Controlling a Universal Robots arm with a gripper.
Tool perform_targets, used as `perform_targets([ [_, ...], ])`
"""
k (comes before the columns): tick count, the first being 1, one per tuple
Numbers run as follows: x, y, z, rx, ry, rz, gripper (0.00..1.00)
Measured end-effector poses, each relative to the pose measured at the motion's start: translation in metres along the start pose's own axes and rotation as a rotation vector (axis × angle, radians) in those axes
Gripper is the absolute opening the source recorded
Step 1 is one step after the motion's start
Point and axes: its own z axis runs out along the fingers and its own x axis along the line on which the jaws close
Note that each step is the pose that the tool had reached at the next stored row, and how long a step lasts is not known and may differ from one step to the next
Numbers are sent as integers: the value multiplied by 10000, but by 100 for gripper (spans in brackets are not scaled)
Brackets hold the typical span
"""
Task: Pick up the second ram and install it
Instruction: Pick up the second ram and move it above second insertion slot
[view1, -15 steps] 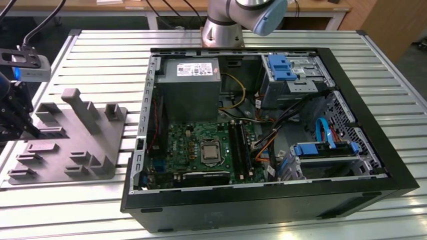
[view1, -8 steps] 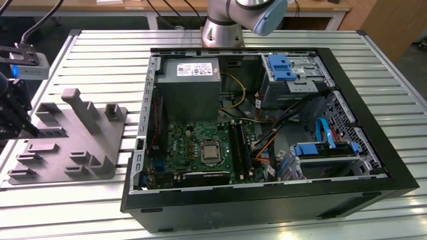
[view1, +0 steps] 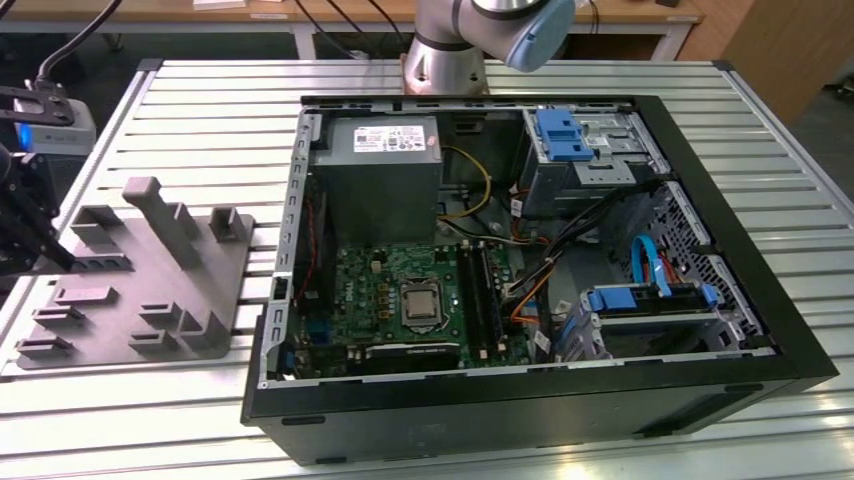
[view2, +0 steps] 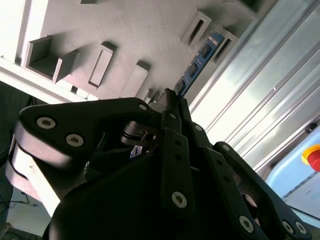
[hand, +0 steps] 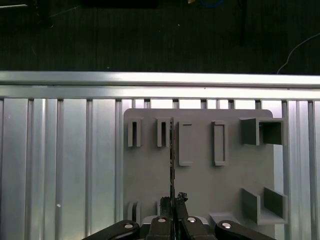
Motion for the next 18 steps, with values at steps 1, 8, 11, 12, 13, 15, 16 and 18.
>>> perform_targets([
  [1,0,0,-7,0,0,0,14],
  [8,-3,2,-52,1,0,0,14],
  [11,-4,2,-75,1,-1,0,14],
  [12,-4,3,-84,1,-1,0,14],
  [13,-5,3,-92,1,-1,0,14],
  [15,-6,3,-114,1,-1,0,14],
  [16,-7,4,-127,0,0,-1,14],
  [18,-8,4,-154,1,-1,-1,14],
])
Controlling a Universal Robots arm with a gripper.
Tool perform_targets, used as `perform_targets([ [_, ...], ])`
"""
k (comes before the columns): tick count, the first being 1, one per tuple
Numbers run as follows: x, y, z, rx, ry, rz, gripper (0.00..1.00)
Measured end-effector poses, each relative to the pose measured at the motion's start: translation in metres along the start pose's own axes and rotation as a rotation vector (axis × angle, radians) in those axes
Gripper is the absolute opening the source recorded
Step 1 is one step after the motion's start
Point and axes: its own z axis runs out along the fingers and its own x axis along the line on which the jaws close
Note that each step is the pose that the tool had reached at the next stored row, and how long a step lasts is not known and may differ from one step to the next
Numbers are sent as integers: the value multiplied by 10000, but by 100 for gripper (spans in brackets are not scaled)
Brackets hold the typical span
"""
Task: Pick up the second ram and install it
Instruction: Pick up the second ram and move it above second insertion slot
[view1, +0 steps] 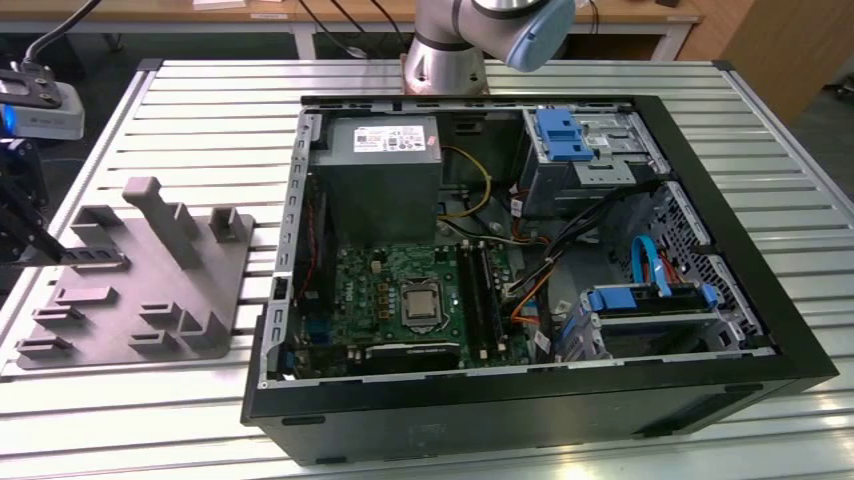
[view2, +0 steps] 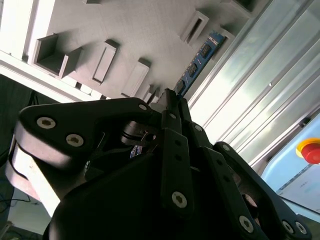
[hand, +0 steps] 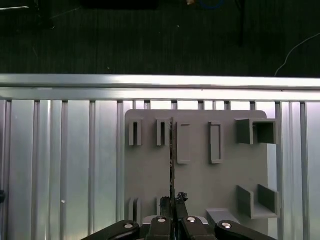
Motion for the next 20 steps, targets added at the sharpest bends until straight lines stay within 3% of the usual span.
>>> perform_targets([
  [20,-13,7,-253,-1,0,1,14],
])
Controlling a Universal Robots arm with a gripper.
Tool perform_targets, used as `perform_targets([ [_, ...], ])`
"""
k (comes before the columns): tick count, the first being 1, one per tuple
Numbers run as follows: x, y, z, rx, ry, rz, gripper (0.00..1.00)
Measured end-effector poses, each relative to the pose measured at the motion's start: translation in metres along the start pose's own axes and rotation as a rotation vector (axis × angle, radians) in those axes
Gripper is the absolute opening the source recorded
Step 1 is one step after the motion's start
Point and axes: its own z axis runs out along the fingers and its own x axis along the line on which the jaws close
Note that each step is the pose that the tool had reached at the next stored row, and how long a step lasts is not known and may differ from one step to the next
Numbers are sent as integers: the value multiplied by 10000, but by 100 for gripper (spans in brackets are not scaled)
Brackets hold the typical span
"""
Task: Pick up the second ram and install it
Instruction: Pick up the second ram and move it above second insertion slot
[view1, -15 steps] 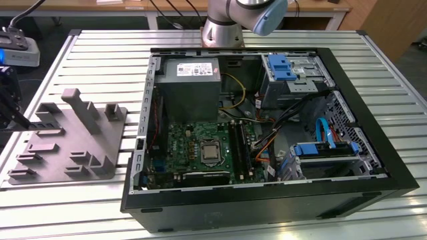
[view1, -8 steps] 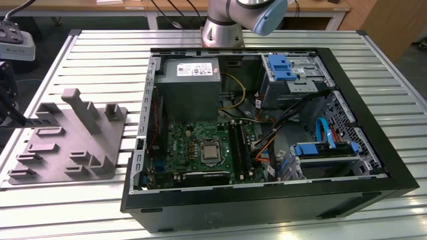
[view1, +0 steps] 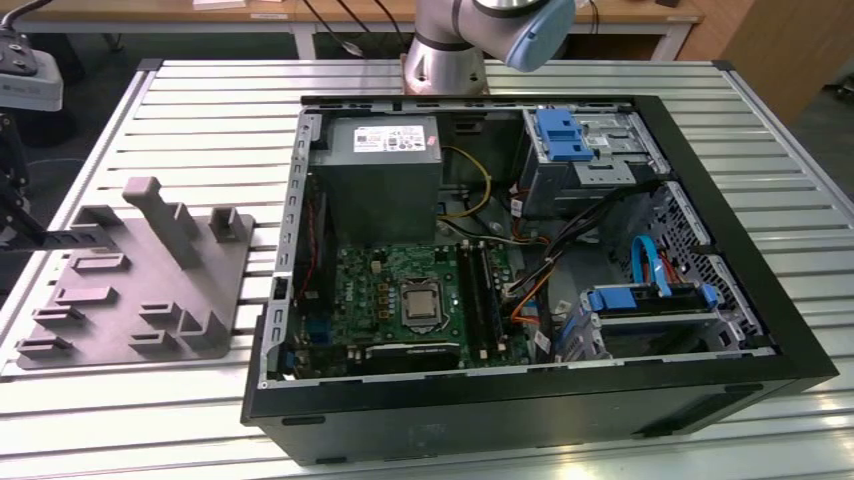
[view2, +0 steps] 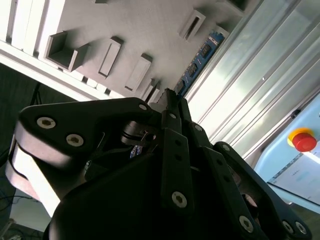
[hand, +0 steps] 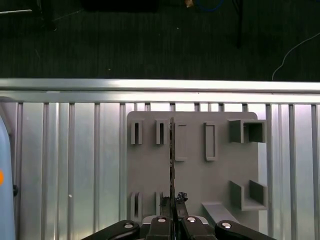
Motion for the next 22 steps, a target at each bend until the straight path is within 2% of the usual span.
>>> perform_targets([
  [22,-10,4,-184,0,-3,0,14],
])
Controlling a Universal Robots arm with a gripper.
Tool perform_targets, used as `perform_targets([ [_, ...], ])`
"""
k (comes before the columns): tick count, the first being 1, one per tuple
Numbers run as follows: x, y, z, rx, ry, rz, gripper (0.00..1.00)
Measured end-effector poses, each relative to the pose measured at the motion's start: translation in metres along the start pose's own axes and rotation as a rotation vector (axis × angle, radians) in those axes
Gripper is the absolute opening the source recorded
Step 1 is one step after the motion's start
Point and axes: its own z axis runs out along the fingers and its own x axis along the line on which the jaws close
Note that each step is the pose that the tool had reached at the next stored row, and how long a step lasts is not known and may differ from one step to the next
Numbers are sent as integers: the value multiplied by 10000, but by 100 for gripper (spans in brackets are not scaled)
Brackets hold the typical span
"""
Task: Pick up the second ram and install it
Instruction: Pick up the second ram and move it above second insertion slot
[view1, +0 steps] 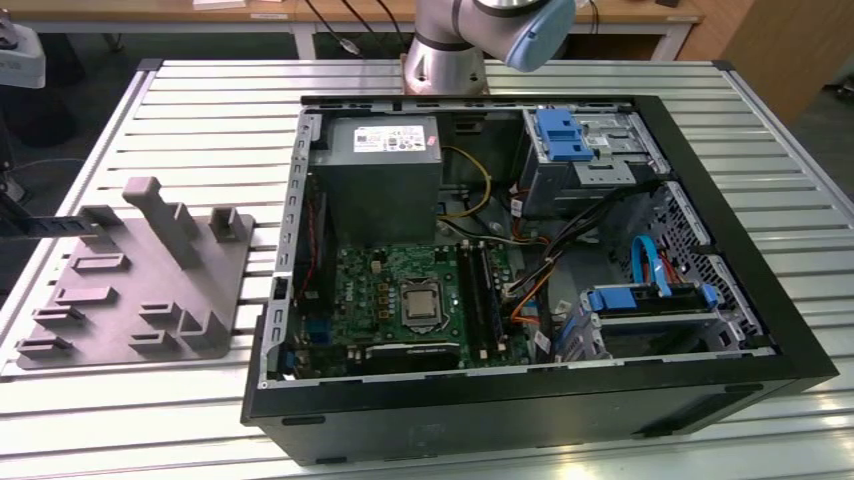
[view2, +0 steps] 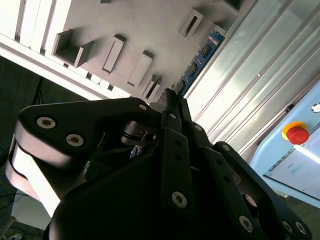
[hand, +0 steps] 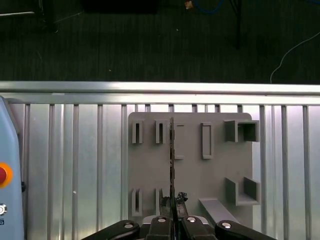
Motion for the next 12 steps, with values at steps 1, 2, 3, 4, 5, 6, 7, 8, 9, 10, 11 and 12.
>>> perform_targets([
  [1,0,0,-8,0,0,0,14],
  [2,-1,0,-16,0,0,1,14],
  [3,-1,0,-22,1,-1,1,14],
  [4,-1,1,-28,1,-1,1,14],
  [5,-2,1,-36,0,0,-1,14],
  [6,-2,1,-42,0,-1,0,14],
  [7,-3,1,-49,1,-1,0,14],
  [8,-3,1,-54,1,-1,0,14],
  [9,-3,1,-61,0,0,0,14],
  [10,-4,1,-69,-1,0,0,14],
  [11,-4,1,-76,0,0,0,14],
  [12,-4,2,-82,0,0,0,14],
])
